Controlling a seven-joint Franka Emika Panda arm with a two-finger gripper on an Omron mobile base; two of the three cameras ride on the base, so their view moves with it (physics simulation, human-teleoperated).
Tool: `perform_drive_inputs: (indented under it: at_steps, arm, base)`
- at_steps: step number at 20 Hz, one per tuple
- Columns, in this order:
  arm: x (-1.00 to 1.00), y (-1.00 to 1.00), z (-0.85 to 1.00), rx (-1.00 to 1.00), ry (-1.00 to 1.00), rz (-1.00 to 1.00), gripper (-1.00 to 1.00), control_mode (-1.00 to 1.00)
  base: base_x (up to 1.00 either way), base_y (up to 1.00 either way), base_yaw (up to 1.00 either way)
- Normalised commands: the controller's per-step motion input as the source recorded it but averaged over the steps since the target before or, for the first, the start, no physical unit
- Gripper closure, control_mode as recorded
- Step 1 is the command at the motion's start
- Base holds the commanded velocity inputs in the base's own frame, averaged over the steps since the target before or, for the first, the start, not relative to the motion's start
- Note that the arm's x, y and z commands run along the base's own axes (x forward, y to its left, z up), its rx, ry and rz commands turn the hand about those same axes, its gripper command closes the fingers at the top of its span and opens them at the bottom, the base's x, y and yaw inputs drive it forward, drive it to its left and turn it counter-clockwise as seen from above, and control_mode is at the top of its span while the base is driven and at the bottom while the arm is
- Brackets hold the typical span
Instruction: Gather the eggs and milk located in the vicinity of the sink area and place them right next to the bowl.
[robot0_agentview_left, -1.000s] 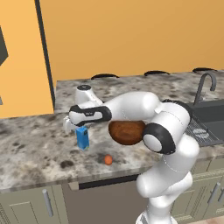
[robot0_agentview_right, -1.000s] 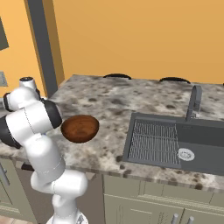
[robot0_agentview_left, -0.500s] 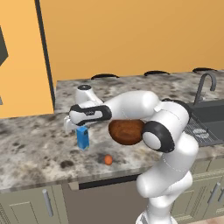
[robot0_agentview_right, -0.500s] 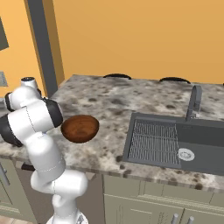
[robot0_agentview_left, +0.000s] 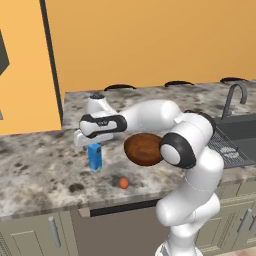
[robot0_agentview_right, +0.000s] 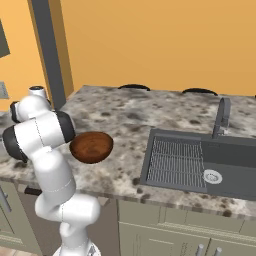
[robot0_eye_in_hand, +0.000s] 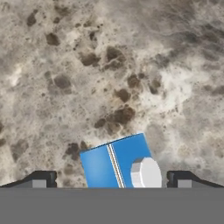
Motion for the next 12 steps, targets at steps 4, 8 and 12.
perform_drive_inputs:
  at_steps: [4,8,12]
  arm:
    - [-0.05,-0.11,-0.05,0.0,0.05,-0.06,1.0,-1.0]
    - [-0.06,0.0,0.0,0.01,0.01,0.0,1.0,-1.0]
    - [-0.06,0.0,0.0,0.0,0.0,0.0,1.0,-1.0]
  base:
    - [0.0,0.0,0.0]
    - [0.0,0.0,0.0]
    - [0.0,0.0,0.0]
